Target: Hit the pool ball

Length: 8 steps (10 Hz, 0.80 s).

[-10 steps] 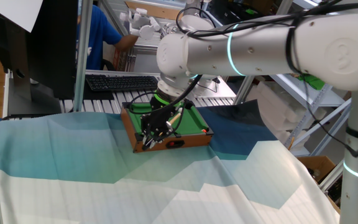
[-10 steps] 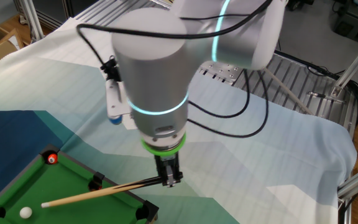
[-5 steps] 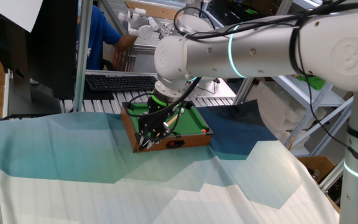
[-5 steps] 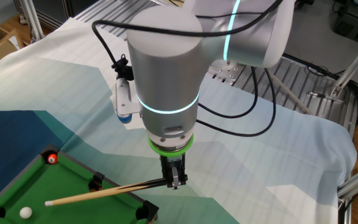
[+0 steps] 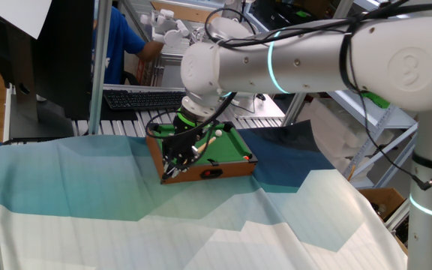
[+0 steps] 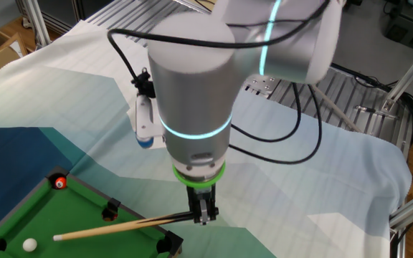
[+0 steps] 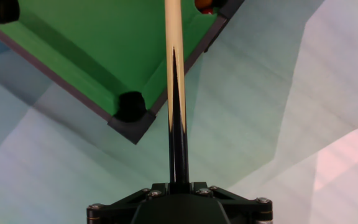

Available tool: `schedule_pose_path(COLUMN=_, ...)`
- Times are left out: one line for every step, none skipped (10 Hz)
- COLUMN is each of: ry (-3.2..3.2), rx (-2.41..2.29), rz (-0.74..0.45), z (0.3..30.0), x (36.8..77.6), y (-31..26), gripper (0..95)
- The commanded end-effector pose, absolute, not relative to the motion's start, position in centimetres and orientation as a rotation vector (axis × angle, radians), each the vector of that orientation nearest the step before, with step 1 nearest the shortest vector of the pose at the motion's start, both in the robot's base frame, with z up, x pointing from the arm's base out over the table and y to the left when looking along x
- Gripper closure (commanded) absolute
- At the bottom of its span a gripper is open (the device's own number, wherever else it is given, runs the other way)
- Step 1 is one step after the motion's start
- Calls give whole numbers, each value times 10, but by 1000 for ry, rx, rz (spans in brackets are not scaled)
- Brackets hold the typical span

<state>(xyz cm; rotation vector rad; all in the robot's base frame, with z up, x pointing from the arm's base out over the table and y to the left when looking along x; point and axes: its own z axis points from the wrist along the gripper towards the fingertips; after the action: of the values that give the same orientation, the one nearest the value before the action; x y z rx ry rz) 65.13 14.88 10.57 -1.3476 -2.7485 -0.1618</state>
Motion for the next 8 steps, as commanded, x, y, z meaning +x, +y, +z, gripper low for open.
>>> schedule_pose_path(ry=-2740, rx=-1367, rz=-158, z=106, x=655, y=149, gripper=950)
schedule_pose_path(ry=-2726, rx=-1386, rz=-165, z=106, x=659, y=148, gripper=950)
schedule_pose_path(ry=-2720, rx=-1401, rz=-165, z=106, x=661, y=148, gripper=950)
schedule_pose_path(ry=-2714, rx=-1416, rz=-166, z=105, x=662, y=148, gripper=950)
schedule_pose_path(ry=-2706, rx=-1435, rz=-166, z=104, x=663, y=148, gripper=950)
schedule_pose_path(ry=-2697, rx=-1458, rz=-167, z=103, x=663, y=148, gripper=950)
schedule_pose_path(ry=-2693, rx=-1468, rz=-166, z=103, x=663, y=150, gripper=950)
schedule_pose_path(ry=-2689, rx=-1476, rz=-166, z=103, x=663, y=152, gripper=950)
